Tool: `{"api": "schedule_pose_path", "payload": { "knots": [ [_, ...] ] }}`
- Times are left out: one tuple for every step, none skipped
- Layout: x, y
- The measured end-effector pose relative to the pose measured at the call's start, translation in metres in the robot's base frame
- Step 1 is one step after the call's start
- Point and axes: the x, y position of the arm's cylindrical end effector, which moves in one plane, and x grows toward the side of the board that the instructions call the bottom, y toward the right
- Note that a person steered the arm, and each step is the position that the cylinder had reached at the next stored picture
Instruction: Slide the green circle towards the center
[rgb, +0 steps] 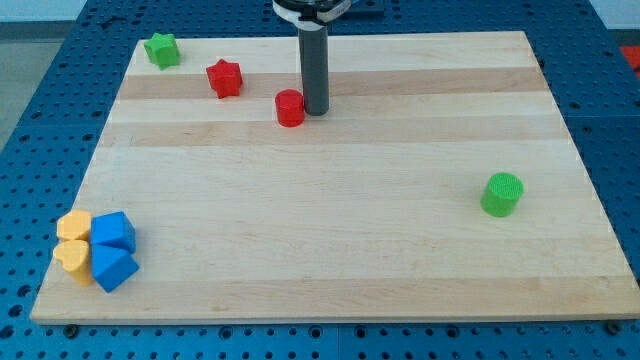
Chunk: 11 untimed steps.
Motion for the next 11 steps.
{"api": "schedule_pose_path", "payload": {
  "knots": [
    [0.013,0.054],
    [0.026,0.117],
    [0.039,0.192],
    [0.066,0.245],
    [0.112,0.280],
    [0.149,0.289],
    [0.172,0.280],
    [0.168,0.241],
    [0.148,0.185],
    [0.120,0.138],
    [0.097,0.094]
  ]
}}
